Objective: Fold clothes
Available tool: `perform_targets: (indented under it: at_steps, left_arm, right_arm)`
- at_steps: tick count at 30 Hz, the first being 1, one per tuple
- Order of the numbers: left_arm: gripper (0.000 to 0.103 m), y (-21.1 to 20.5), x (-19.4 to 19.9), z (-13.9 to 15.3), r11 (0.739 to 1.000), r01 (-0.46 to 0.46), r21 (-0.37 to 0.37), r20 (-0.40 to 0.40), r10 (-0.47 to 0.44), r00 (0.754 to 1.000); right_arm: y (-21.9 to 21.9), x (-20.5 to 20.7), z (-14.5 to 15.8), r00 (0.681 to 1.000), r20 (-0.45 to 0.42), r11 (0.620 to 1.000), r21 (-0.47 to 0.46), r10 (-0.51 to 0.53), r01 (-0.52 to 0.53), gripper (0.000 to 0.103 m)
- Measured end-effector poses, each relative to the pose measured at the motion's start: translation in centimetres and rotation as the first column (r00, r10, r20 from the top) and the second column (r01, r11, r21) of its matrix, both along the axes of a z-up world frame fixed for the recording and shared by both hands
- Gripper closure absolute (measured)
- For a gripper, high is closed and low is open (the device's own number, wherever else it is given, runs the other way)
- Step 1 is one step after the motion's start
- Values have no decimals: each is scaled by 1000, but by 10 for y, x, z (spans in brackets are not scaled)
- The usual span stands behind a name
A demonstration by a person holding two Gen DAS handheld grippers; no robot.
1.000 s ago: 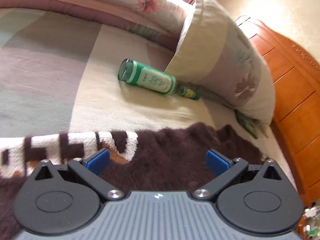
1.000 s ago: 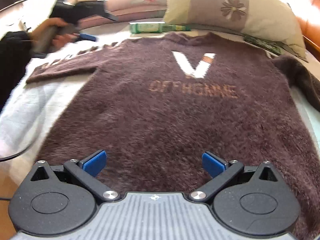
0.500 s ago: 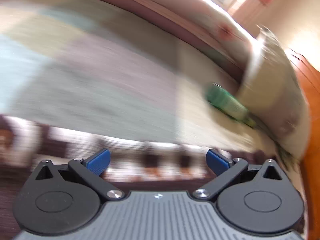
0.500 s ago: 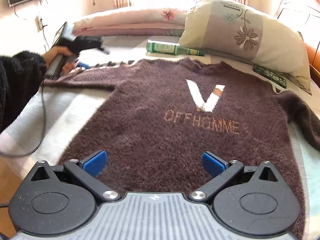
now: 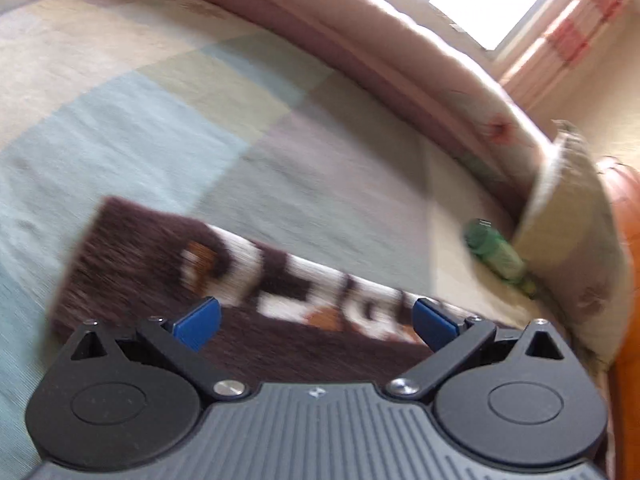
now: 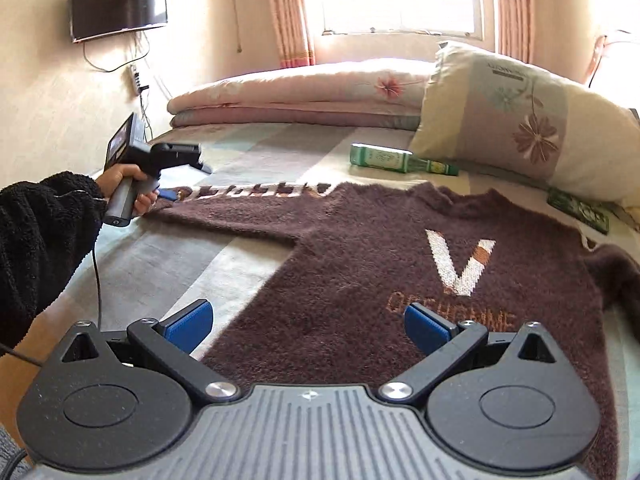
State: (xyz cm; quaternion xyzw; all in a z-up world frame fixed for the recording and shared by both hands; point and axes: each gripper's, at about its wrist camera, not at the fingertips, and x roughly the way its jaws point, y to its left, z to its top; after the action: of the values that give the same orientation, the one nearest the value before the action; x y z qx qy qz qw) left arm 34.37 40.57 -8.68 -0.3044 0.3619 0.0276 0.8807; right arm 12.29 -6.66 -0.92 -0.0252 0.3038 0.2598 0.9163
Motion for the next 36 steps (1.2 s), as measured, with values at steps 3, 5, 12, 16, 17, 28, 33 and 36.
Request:
perform_targets:
  at_steps: [3,5,12,16,17,28,33,36]
  left_arm:
    - [1,-6,-8,-7,999,49,-22,-18,-50,999]
    - [3,7,-12,-15,999,-17,36,-81,20,996]
    - [3,35,-5,11,988,-147,-48,-2,147,989]
    - [3,25,19,8,992,-126,-4,21,127,992]
    - [3,24,23,2,991,-136,16,12,136,991]
    - [4,48,11,-18,933,-336,127,-38,343,939]
    - [4,-25,32,10,985,-91,145,-1,92,996]
    - [4,-100,49,18,982,107,156,-1,-108,994]
  right_arm:
    - [2,-3,-1,1000,-5,1000,8,11,-11,0]
    - [2,-4,-2,1000,-10,1000,6,13,-13,0]
    - [-8,-3,-6,999,-42,1000,21,-22,23,0]
    - [-6,0,-10,998,-62,999,19,-32,33,0]
    - [-6,-1,-10,998,-60,999,13,-35,36,0]
    - [-26,10,-20,988,-111,993,35,-108,113,0]
    - [-21,15,-30,984,-139,993,28,-108,113,0]
    - [-19,14,-35,983,-143,993,-3,-117,118,0]
